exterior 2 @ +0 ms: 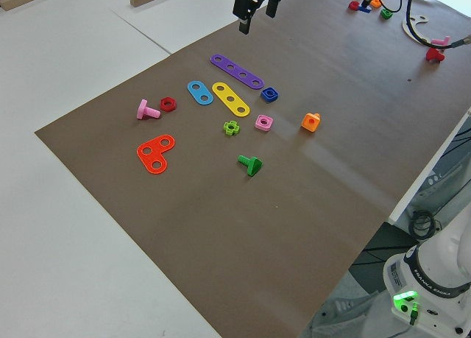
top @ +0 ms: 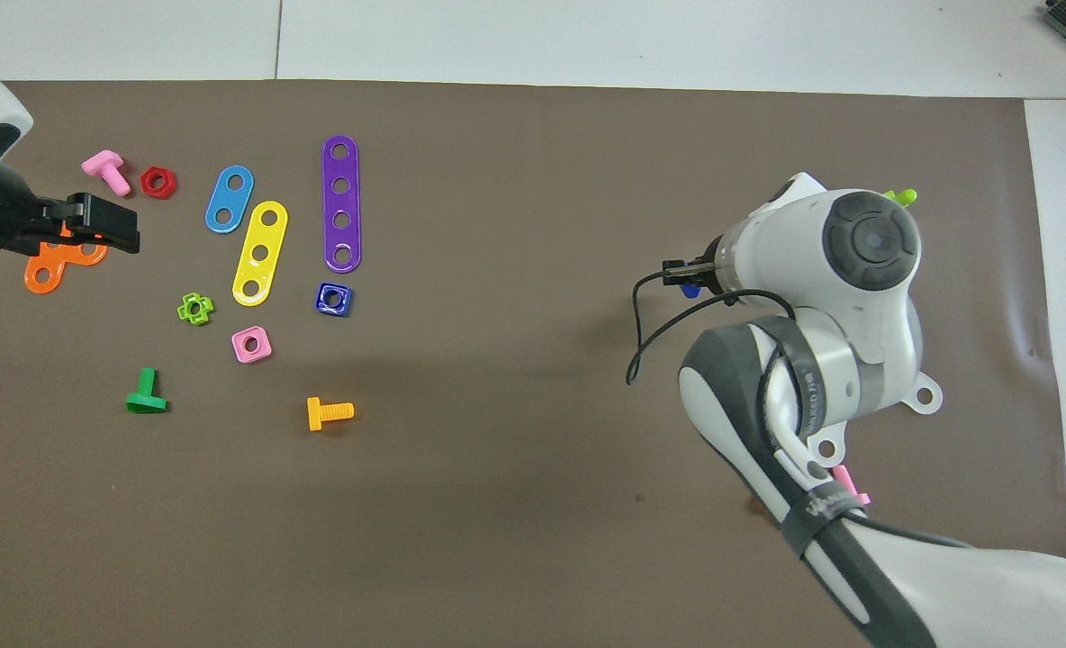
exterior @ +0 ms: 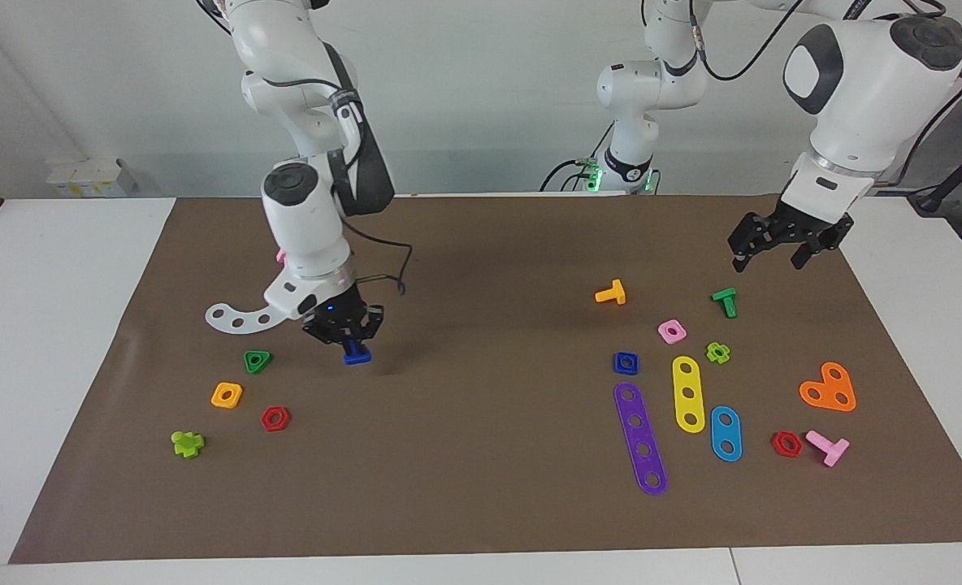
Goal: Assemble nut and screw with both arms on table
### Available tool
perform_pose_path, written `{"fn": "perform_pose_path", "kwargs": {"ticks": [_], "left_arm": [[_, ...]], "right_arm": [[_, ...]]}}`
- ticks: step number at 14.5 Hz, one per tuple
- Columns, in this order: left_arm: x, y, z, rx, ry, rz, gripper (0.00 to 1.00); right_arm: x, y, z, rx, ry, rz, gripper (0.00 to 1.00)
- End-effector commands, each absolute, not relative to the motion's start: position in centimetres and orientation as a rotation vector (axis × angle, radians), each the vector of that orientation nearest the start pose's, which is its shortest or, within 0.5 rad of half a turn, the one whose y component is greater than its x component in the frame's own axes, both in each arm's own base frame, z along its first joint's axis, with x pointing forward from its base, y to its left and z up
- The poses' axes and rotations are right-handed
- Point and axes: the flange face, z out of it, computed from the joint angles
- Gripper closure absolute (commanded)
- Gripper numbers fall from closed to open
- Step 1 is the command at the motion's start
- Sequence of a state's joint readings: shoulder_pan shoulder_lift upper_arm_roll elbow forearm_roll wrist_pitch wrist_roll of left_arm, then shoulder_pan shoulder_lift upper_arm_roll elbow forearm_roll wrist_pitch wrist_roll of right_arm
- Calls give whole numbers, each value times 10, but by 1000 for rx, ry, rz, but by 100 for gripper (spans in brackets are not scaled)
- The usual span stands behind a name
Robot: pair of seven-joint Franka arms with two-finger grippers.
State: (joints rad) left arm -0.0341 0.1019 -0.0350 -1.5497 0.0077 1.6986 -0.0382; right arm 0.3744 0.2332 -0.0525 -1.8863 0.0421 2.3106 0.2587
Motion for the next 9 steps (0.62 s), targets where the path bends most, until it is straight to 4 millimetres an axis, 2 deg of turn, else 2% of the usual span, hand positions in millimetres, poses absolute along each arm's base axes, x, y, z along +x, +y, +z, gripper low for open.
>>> {"fn": "perform_pose_path", "kwargs": {"ticks": [1,3,4,6,7,9], "left_arm": [[586,-41,581,-3118,61,-88,0],[585,-46,574,-3118,102,-91,0],[586,-60,566,-3121,132,-76,0],[593,-78,550,-3167,143,-53,0],[597,-81,541,-3196,130,-35,0],[604,-84,530,-3204,130,-36,3]], "right_arm": [[604,270,402,-3019,34,-276,100],[601,313,392,-3005,98,-283,100],[594,337,381,-3006,98,-269,100],[580,375,342,-3012,93,-260,100],[582,380,328,-3013,99,-286,100],[585,382,320,-3003,91,-340,100]]}}
